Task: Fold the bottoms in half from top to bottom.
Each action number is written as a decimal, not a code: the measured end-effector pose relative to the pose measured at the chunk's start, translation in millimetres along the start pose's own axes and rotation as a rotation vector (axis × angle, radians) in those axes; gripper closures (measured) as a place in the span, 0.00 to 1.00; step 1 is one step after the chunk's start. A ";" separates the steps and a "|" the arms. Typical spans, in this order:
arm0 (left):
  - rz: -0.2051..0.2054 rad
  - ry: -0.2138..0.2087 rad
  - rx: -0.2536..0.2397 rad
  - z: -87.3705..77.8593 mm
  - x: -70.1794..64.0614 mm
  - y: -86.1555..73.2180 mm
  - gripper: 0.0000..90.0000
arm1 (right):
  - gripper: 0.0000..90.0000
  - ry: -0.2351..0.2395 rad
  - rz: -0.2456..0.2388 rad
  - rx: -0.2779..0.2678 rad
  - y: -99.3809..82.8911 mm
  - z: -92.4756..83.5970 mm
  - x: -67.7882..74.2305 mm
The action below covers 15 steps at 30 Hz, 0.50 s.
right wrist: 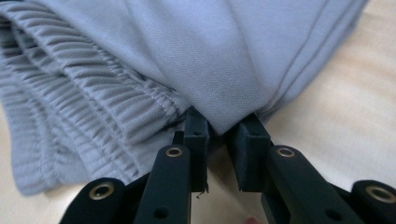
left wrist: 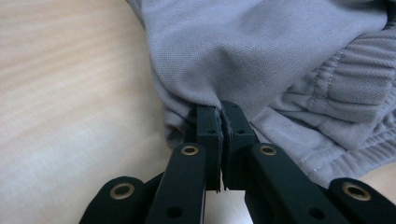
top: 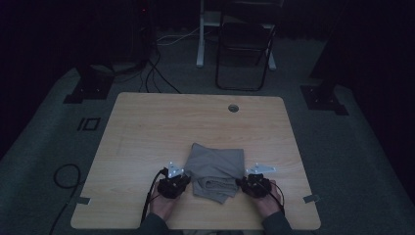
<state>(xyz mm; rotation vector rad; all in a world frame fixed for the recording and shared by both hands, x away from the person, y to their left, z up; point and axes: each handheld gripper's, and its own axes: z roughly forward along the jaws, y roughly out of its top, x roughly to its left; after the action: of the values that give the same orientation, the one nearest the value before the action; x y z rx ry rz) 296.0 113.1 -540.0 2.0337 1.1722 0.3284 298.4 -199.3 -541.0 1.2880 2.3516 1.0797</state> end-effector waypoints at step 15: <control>-0.121 0.085 -0.037 13.8 43.6 27.8 0.85 | 0.76 -0.024 0.027 0.004 53.1 45.6 -26.1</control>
<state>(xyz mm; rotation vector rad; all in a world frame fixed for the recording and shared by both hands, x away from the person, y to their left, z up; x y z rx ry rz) 345.0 134.2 -535.7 1.9230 1.3256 0.3772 370.5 -180.3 -538.3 1.3297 2.3267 1.0622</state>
